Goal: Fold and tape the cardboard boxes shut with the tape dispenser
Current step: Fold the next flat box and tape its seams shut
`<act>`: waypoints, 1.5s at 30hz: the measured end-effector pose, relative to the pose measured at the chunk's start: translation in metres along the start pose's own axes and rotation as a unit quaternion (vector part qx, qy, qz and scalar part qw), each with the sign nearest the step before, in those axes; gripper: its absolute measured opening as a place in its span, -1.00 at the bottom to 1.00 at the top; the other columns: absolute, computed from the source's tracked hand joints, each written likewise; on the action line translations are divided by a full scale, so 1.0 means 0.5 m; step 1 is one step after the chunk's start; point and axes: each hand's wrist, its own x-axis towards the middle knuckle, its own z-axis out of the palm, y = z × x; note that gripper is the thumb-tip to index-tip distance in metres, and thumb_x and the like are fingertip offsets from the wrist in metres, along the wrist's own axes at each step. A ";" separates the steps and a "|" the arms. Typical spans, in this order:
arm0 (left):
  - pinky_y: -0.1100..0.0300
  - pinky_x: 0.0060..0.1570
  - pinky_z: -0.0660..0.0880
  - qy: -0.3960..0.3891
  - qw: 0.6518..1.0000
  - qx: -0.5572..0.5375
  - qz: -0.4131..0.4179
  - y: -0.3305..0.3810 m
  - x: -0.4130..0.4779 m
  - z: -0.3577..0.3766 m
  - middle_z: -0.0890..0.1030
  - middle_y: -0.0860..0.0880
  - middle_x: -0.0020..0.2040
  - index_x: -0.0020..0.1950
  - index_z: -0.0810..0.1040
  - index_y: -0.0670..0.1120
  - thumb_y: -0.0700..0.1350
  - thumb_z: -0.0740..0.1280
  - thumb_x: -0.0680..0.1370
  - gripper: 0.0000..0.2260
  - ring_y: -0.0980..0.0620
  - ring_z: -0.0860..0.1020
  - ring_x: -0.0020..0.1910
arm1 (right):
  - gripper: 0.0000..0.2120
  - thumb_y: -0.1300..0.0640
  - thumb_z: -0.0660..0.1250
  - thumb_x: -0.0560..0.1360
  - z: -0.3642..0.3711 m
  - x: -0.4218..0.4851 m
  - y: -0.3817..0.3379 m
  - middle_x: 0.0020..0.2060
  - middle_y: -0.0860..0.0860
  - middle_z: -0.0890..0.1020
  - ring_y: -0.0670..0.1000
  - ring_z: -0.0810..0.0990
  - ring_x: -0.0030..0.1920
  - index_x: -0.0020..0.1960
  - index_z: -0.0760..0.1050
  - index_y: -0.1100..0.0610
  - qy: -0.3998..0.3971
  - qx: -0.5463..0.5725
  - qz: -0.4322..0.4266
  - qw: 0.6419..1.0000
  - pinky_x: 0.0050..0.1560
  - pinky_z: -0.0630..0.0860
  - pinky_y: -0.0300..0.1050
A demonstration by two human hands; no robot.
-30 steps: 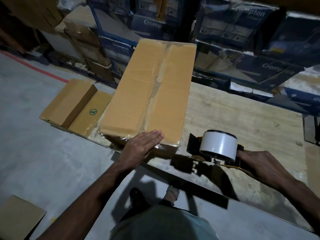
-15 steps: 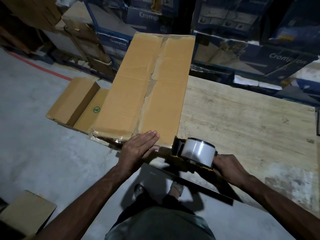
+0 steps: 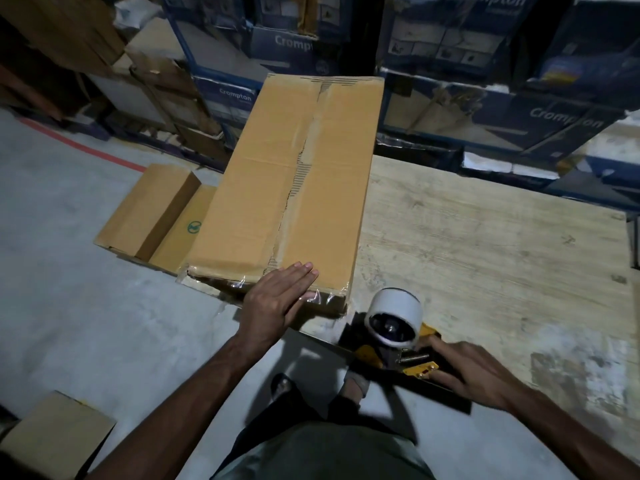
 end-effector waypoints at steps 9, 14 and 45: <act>-0.08 0.30 0.55 -0.006 1.000 -0.016 -0.018 0.009 -0.005 0.010 0.59 0.01 0.40 0.44 0.58 -0.01 -0.02 0.44 0.62 -0.62 0.05 0.54 0.40 | -0.62 0.15 0.50 0.55 0.139 0.134 -0.002 0.08 0.05 0.70 0.12 0.67 0.00 0.30 0.46 0.02 0.381 0.471 0.305 0.735 0.05 0.60 0.16; -0.02 0.41 0.45 -0.010 0.999 -0.025 -0.031 0.019 -0.003 0.010 0.54 0.03 0.41 0.44 0.55 0.01 0.10 0.32 0.66 -0.62 0.05 0.54 0.39 | -0.66 0.29 0.39 0.61 0.196 0.211 -0.015 -0.32 0.16 0.51 0.05 0.48 -0.46 0.25 0.33 0.06 0.474 0.594 0.339 0.554 -0.48 0.43 -0.17; -0.04 0.10 0.65 -0.192 0.977 -0.093 -0.001 -0.407 -0.007 -0.272 0.23 0.20 0.64 0.38 0.61 0.19 -0.16 0.65 0.38 -0.39 -0.03 0.53 0.41 | -0.25 -0.19 0.55 0.43 -0.104 0.301 -0.251 0.54 -0.15 0.31 -0.05 0.59 0.20 0.51 0.27 -0.27 0.077 -0.304 0.008 0.950 -0.25 0.57 -0.20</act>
